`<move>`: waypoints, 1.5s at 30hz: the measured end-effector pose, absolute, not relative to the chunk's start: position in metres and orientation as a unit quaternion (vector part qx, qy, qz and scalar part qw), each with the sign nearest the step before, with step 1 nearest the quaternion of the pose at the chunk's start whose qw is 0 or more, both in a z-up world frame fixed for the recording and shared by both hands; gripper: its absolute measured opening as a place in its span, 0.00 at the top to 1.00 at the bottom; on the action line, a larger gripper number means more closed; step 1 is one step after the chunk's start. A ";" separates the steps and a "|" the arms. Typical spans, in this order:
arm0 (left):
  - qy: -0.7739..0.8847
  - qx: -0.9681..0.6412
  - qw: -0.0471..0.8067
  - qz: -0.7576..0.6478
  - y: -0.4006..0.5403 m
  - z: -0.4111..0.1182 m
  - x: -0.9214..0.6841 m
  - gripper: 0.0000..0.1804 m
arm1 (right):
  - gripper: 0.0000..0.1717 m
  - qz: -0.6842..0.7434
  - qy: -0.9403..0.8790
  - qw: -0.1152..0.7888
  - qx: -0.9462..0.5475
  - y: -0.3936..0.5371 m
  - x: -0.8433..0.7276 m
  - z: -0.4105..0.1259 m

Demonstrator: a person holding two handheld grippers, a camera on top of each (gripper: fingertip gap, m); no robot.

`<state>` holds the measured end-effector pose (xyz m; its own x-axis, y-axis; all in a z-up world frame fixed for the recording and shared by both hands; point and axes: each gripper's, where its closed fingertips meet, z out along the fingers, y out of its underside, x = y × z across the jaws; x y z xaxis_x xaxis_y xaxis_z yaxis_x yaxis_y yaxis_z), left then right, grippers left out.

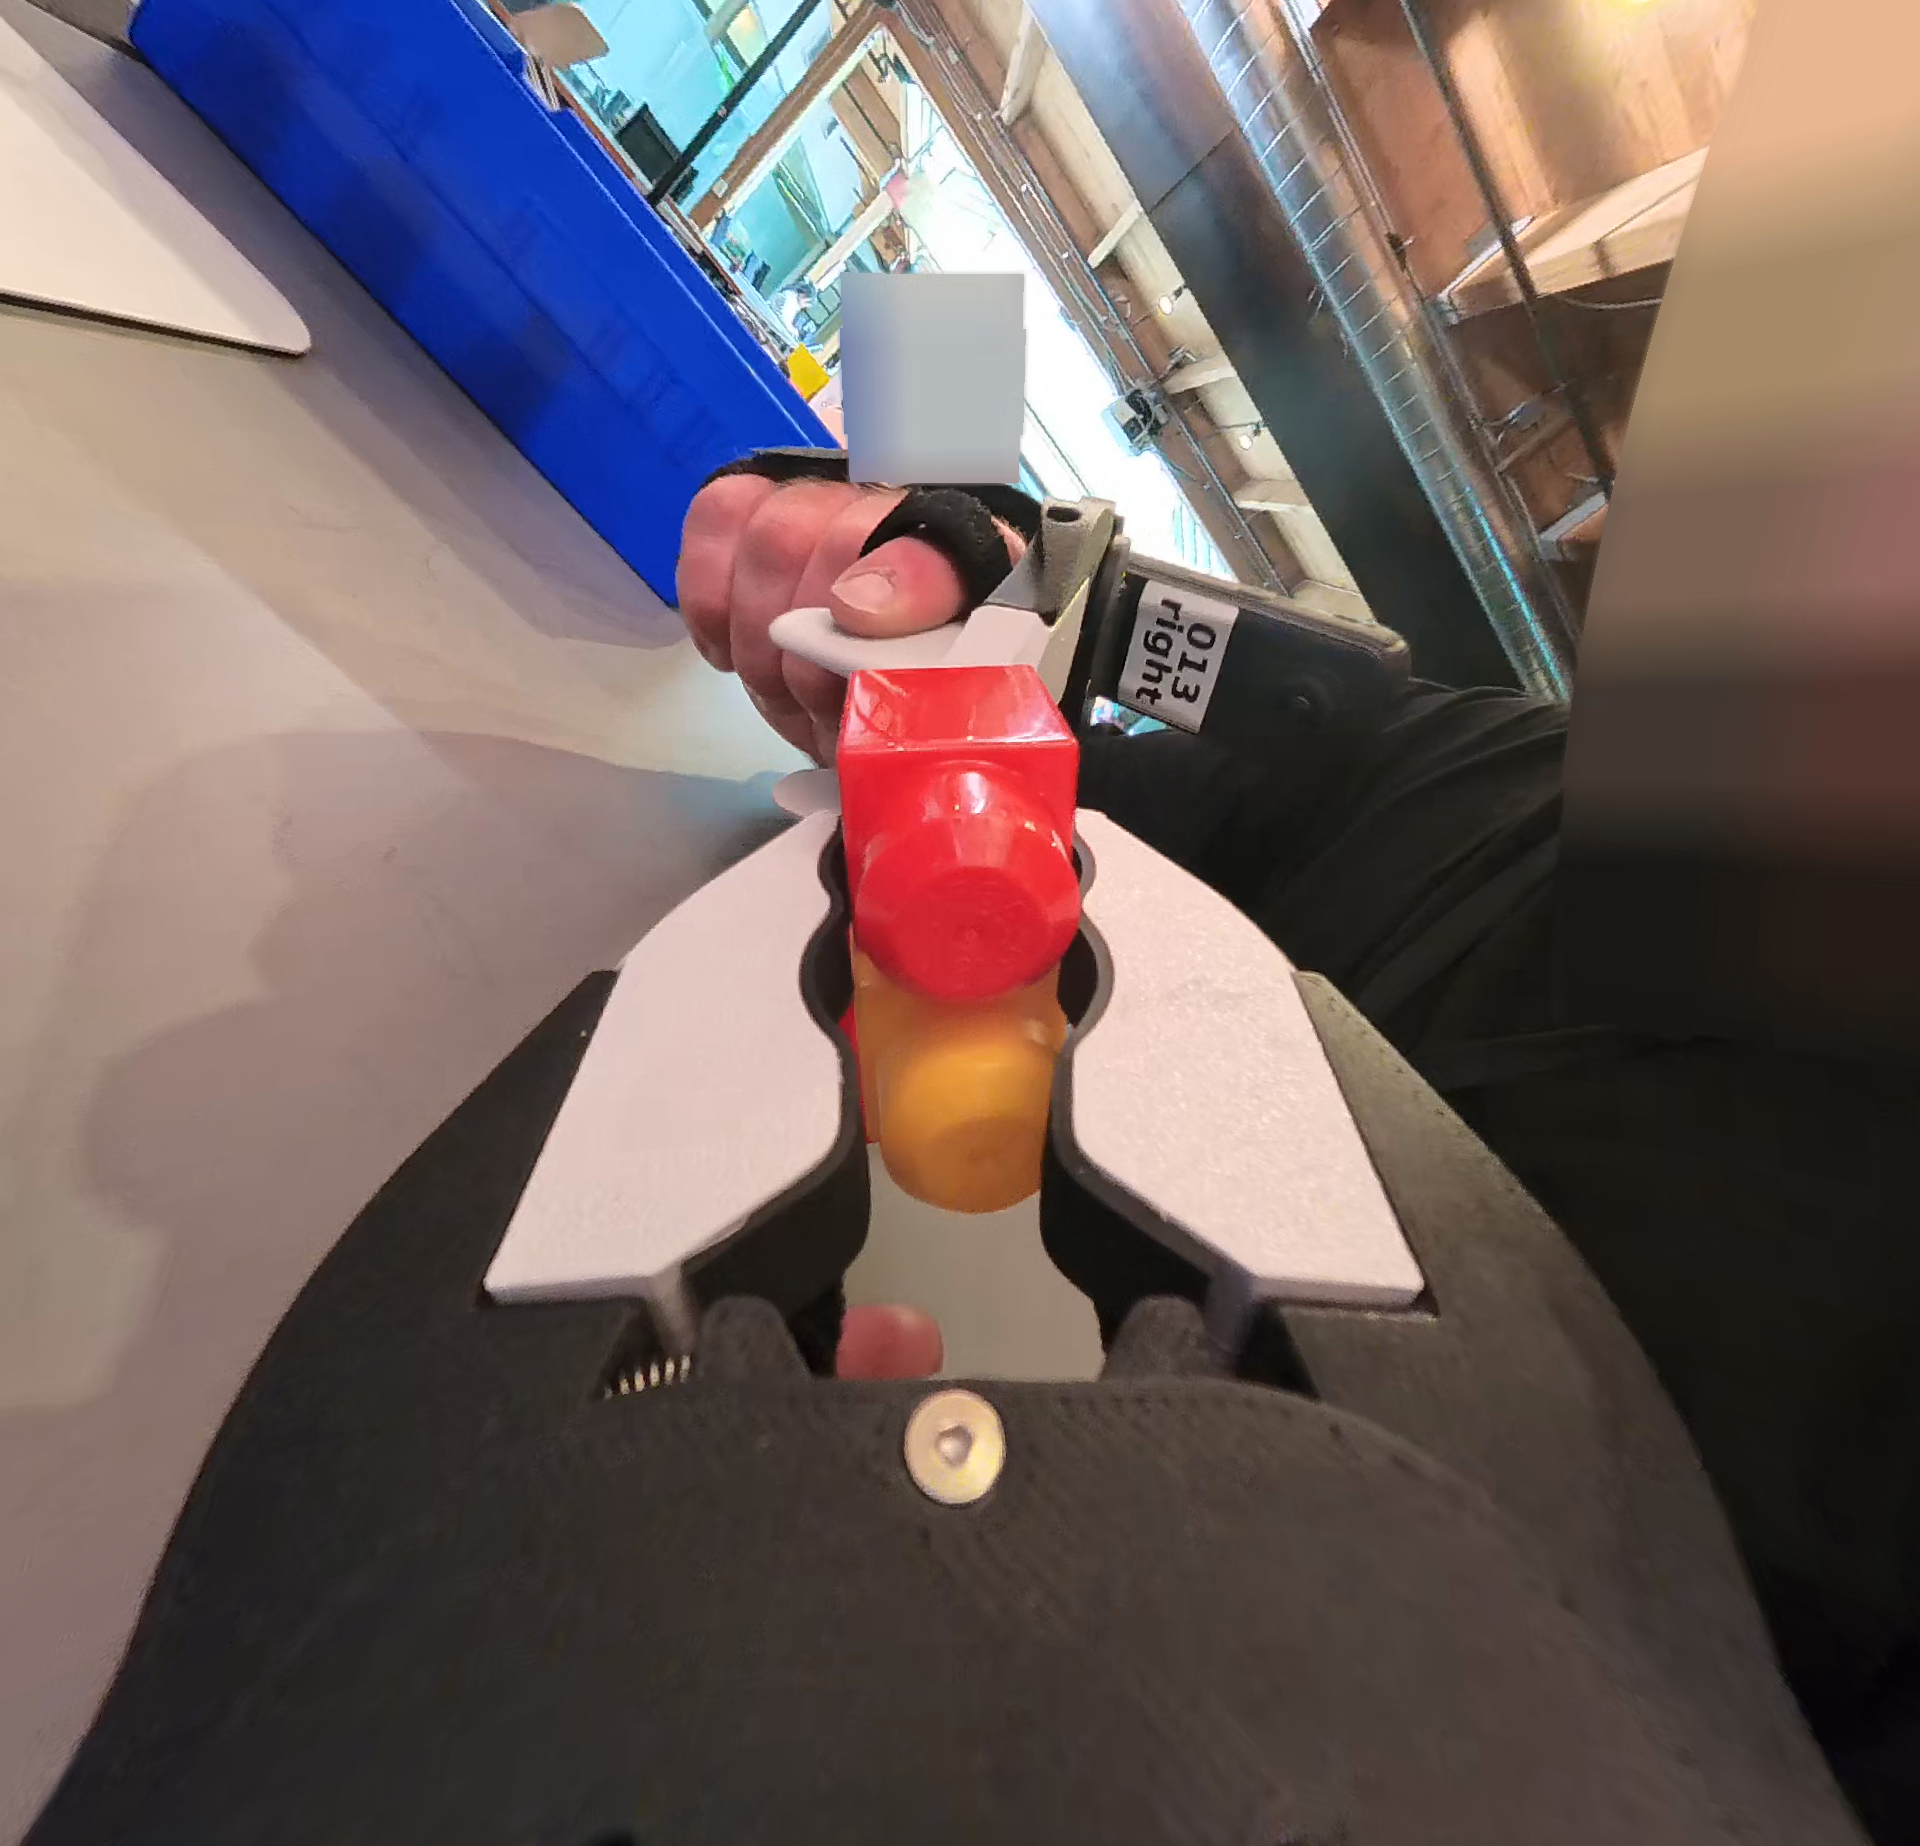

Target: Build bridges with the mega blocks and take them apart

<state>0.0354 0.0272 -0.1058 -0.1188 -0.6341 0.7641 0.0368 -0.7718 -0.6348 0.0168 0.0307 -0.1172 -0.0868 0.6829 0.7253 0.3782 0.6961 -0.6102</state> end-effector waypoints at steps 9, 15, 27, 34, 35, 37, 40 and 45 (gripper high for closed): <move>0.256 -0.631 0.249 -0.689 0.026 -0.102 0.022 0.70 | 0.96 0.141 -0.703 0.580 -0.386 0.040 0.020 -0.110; 0.270 -0.635 0.228 -0.687 0.019 -0.112 0.029 0.79 | 0.96 0.144 -0.702 0.584 -0.382 0.037 0.019 -0.108; 0.262 -0.636 0.222 -0.691 0.023 -0.112 0.031 0.80 | 0.95 0.139 -0.694 0.591 -0.387 0.041 0.019 -0.108; 0.266 -0.640 0.215 -0.687 0.020 -0.116 0.035 0.80 | 0.94 0.152 -0.687 0.588 -0.399 0.042 0.018 -0.109; 0.274 -0.645 0.211 -0.682 0.018 -0.119 0.037 0.80 | 0.94 0.150 -0.690 0.587 -0.397 0.041 0.018 -0.109; 0.279 -0.648 0.210 -0.677 0.017 -0.121 0.038 0.80 | 0.94 0.143 -0.697 0.583 -0.391 0.040 0.019 -0.111; 0.282 -0.650 0.207 -0.674 0.017 -0.122 0.038 0.80 | 0.94 0.146 -0.703 0.577 -0.390 0.040 0.019 -0.113; 0.287 -0.648 0.201 -0.676 0.014 -0.122 0.038 0.80 | 0.95 0.153 -0.715 0.568 -0.379 0.036 0.021 -0.114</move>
<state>0.0382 0.0145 -0.1224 -0.0794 -0.6442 0.7607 -0.0998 -0.7542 -0.6491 0.0213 0.0363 -0.1141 -0.0683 0.7147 0.6961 0.3679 0.6666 -0.6483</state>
